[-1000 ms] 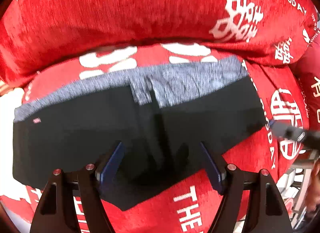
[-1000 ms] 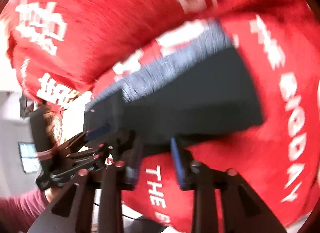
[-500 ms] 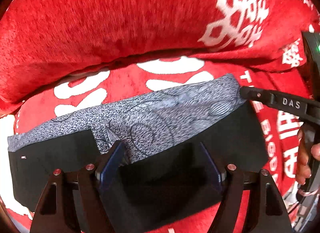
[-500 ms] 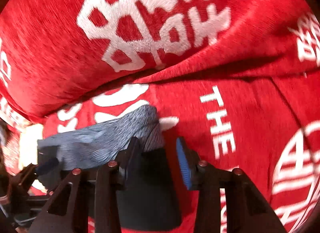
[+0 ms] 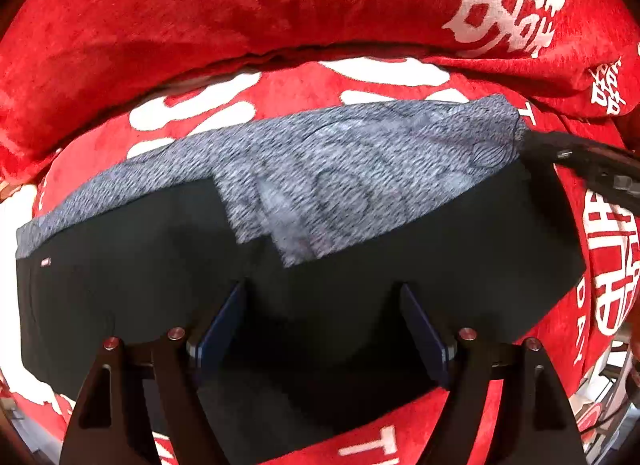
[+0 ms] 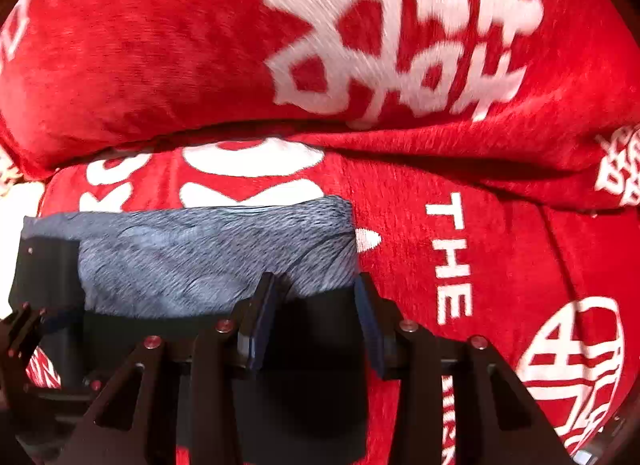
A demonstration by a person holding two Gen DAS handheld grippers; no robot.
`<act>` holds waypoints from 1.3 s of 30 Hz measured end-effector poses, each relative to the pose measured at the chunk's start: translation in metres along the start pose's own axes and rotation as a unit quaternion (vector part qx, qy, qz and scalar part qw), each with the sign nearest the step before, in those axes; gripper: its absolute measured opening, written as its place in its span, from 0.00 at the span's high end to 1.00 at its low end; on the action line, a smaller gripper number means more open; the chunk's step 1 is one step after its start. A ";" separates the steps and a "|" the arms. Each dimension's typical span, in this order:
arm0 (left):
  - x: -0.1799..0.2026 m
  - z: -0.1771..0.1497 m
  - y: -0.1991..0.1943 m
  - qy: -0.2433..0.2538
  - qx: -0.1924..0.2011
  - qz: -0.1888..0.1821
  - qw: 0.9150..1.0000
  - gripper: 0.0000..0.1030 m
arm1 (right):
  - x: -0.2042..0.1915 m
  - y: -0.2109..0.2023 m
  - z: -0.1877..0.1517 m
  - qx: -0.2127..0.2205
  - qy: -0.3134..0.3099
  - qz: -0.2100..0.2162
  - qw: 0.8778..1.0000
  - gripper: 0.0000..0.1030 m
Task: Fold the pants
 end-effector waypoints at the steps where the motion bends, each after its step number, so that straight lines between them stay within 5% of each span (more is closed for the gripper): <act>1: -0.003 -0.005 -0.001 -0.004 -0.001 -0.001 1.000 0.22 | -0.002 -0.010 -0.004 0.013 0.001 0.004 1.000 0.57; 7: -0.021 -0.022 -0.017 -0.024 0.004 -0.002 1.000 0.22 | -0.010 -0.027 -0.032 -0.031 0.059 0.084 0.994 0.58; 11: -0.030 -0.038 -0.029 -0.029 0.000 0.006 1.000 0.22 | -0.021 -0.007 -0.073 -0.085 0.058 0.069 0.992 0.59; 30: -0.075 -0.105 -0.045 -0.082 -0.027 0.024 0.996 0.22 | -0.062 -0.030 -0.136 -0.140 0.035 0.059 0.988 0.58; 39: -0.105 -0.138 -0.044 -0.115 -0.033 0.023 0.993 0.22 | -0.124 -0.025 -0.157 -0.167 -0.016 0.071 0.983 0.46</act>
Point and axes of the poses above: each gripper's, at about its wrist camera, not at the fingertips, and y roughly the way its jaws point, x to its right, z to its top, the point moved 3 cm from there along y, roughly the way its jaws point, and after that the axes turned 15 degrees about y, right-handed, at the moved point
